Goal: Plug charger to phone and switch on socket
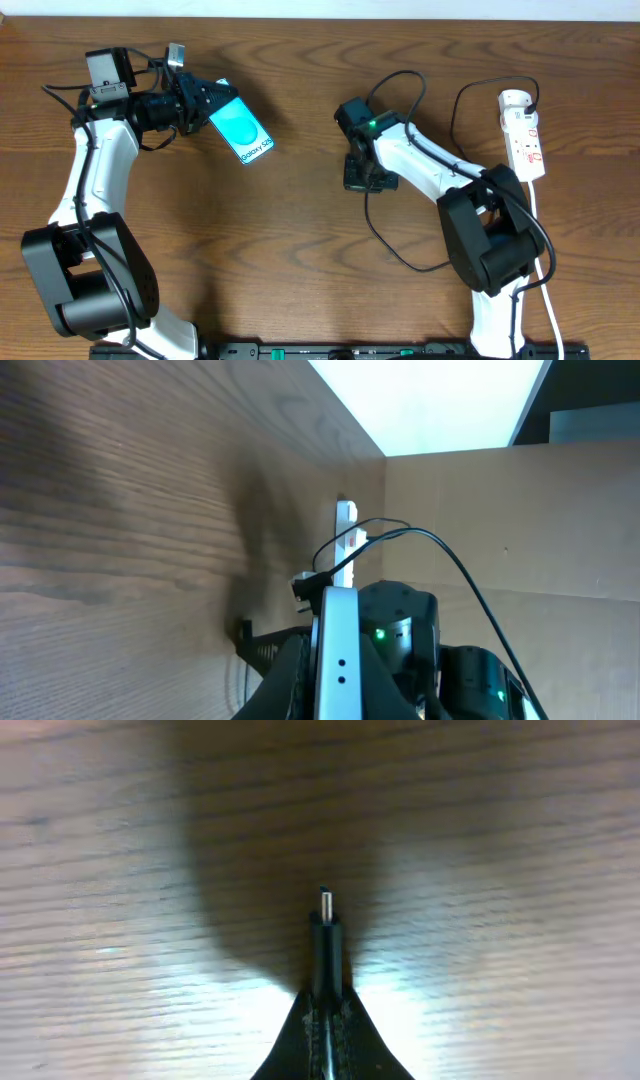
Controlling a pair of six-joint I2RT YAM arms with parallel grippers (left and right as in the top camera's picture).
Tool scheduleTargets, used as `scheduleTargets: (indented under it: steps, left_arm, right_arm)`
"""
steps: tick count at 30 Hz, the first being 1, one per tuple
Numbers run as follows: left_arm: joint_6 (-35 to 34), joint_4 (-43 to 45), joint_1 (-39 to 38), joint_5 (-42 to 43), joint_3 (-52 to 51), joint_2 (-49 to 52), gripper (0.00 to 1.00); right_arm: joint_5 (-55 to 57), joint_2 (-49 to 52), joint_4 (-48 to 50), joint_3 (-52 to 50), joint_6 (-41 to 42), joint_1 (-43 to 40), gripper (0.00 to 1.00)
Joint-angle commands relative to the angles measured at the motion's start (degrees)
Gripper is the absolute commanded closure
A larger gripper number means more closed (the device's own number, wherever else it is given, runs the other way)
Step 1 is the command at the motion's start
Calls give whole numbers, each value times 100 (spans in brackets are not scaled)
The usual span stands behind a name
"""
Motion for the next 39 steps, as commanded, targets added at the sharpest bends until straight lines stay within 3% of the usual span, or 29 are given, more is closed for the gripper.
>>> scheduleTargets:
  steps: [1, 6, 17, 25, 29, 39]
  left_arm:
    - [28, -15, 13, 125, 22, 50, 93]
    - [28, -13, 13, 125, 22, 50, 93]
    - [26, -11, 15, 144, 22, 50, 93]
    - [24, -7, 26, 278, 24, 50, 93]
    - [4, -7, 35, 293, 24, 50, 93]
    - [-382, 431, 35, 728, 24, 50, 93]
  right_arm:
    - [-767, -20, 138, -87, -396, -107, 99]
    - [-1207, -337, 205, -66, -796, -229, 99]
    - [-3333, -1176, 592, -66, -2063, -308, 99]
    - [-6210, -1215, 1128, -66, -2728, -415, 99]
    - [-6933, -1215, 1449, -66, -2730, -415, 99]
    - [-7143, -1215, 1622, -68, -2719, -402, 99]
